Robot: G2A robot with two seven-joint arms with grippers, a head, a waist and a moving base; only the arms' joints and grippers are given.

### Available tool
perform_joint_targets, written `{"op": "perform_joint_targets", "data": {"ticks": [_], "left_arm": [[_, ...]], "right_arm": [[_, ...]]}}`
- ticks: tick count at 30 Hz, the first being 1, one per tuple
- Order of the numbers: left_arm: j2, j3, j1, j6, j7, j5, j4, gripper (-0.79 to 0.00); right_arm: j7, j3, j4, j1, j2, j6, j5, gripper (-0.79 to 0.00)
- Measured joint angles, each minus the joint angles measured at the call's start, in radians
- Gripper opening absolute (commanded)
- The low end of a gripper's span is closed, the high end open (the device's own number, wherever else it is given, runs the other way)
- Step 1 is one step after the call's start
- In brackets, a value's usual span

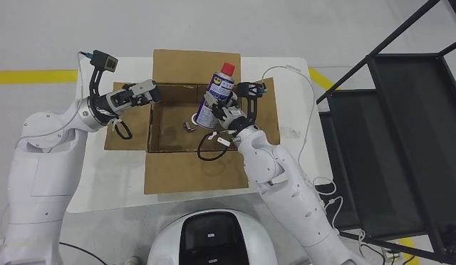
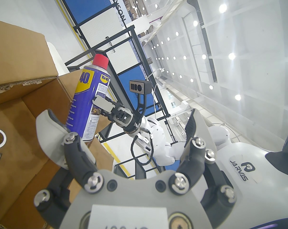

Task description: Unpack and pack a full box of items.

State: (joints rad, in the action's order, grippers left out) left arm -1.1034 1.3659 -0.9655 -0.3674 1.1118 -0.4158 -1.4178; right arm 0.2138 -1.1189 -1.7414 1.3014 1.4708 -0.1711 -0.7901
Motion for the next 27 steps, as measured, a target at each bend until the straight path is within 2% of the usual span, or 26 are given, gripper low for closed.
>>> {"op": "perform_joint_targets", "data": {"ticks": [9,13,21,27], "left_arm": [[0.000,0.000,0.000,0.000,0.000,0.000,0.000,0.000],[0.000,0.000,0.000,0.000,0.000,0.000,0.000,0.000],[0.000,0.000,0.000,0.000,0.000,0.000,0.000,0.000],[0.000,0.000,0.000,0.000,0.000,0.000,0.000,0.000]], "right_arm": [[-0.004,0.000,-0.001,0.002,0.000,0.005,0.004,-0.785],[-0.061,-0.032,-0.018,0.033,-0.005,0.094,0.045,-0.785],[-0.264,-0.250,-0.144,0.203,-0.034,0.270,0.089,-0.785],[-0.351,-0.400,-0.179,0.282,-0.047,0.283,0.089,-0.785]]}}
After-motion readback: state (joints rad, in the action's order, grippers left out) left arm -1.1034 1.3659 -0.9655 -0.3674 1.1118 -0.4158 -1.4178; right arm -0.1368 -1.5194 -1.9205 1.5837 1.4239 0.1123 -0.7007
